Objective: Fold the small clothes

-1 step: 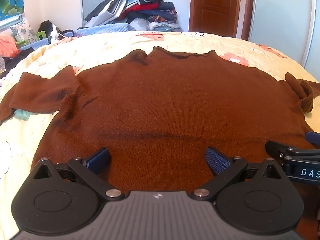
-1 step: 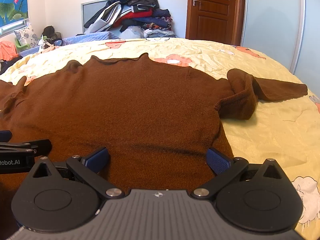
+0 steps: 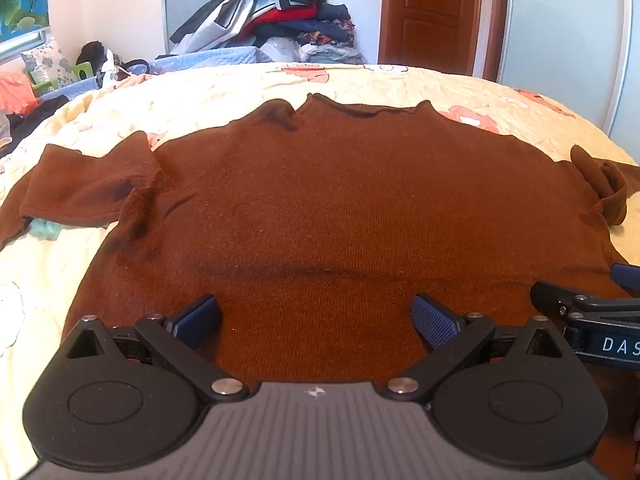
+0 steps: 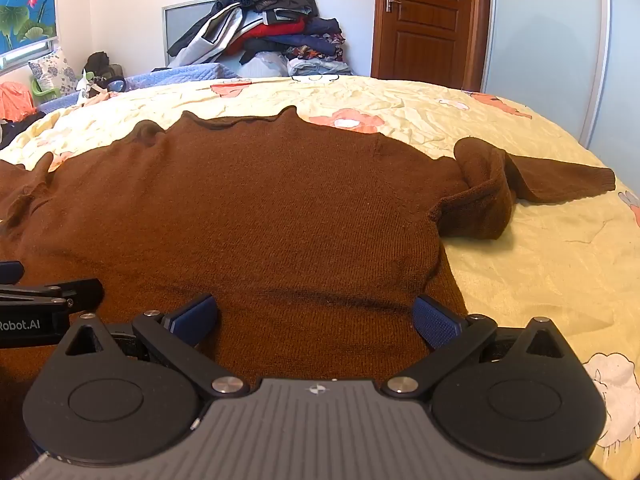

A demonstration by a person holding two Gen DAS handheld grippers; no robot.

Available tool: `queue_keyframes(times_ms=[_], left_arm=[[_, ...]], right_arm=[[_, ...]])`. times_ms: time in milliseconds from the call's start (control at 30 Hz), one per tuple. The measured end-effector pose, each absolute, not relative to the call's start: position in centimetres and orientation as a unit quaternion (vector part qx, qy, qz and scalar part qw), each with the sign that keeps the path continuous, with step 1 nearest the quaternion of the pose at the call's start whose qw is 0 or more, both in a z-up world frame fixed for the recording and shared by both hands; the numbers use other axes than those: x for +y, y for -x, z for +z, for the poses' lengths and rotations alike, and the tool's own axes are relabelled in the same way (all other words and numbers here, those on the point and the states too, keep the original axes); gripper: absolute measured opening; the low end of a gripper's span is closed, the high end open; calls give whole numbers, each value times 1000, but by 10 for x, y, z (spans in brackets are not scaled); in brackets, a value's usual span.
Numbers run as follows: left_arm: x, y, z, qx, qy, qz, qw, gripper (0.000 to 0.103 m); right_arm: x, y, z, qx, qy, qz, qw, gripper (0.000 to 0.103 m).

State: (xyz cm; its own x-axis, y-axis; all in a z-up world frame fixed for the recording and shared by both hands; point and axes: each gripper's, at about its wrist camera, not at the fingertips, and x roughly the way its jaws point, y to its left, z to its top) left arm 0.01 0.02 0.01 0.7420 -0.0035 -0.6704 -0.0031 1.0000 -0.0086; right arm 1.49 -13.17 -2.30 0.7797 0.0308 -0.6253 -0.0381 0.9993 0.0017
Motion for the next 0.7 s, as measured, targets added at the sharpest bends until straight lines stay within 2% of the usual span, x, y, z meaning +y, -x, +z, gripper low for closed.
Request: queue_keyframes(times_ms=[700], left_arm=[[0, 0, 0, 354, 0, 3, 935, 103]], right_arm=[[-130, -15, -23, 330, 5, 18, 944, 103]])
